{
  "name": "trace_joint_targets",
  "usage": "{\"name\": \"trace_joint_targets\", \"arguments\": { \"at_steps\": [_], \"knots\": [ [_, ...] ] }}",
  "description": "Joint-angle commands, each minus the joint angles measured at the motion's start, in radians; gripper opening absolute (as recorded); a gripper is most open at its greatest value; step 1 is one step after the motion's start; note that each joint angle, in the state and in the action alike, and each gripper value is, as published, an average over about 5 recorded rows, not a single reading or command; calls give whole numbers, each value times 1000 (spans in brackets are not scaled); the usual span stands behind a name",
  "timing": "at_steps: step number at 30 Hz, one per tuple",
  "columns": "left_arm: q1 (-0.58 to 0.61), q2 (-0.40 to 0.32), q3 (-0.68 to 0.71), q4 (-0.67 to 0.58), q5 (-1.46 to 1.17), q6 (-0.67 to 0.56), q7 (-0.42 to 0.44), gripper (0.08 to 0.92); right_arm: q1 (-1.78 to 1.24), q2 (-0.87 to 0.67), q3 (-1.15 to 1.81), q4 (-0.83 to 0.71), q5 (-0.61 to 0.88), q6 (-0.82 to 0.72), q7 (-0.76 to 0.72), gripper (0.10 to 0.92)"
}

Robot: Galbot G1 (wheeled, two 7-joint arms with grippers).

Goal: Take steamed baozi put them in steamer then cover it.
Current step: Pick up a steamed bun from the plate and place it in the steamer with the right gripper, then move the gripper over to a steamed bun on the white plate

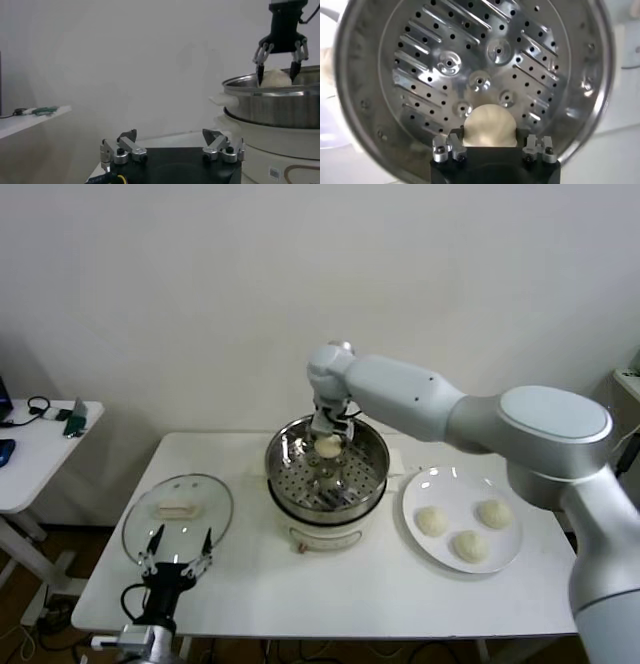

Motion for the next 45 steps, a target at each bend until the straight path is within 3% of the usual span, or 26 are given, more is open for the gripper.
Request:
{"name": "trace_joint_targets", "arguments": {
  "at_steps": [1, 8, 14, 18, 26, 30, 38, 45],
  "knots": [
    [0, -1, 1, 2, -2, 1, -6, 823, -47, 30, 23, -33, -85, 28, 5, 688],
    [4, -3, -1, -4, 0, 2, -5, 823, -32, 7, 34, 5, -88, 32, 2, 806],
    [6, -2, -4, -8, 1, 2, -4, 823, 34, -69, 46, 95, -3, 32, -32, 822],
    [4, -1, -3, -12, 2, 4, -4, 823, 154, -166, 9, 193, 157, -20, -68, 823],
    [2, 7, 1, -17, 5, 4, -3, 823, 348, -454, -187, 302, 661, -290, -77, 823],
    [1, 7, 2, -14, 3, 3, -3, 823, 363, -579, -252, 347, 788, -420, -48, 823],
    [1, 2, 3, -16, 4, 4, -3, 823, 177, -806, -225, 444, 826, -697, 44, 823],
    [4, -6, 4, -16, 9, 6, -3, 823, -74, -847, -80, 419, 711, -733, 44, 823]
  ]
}}
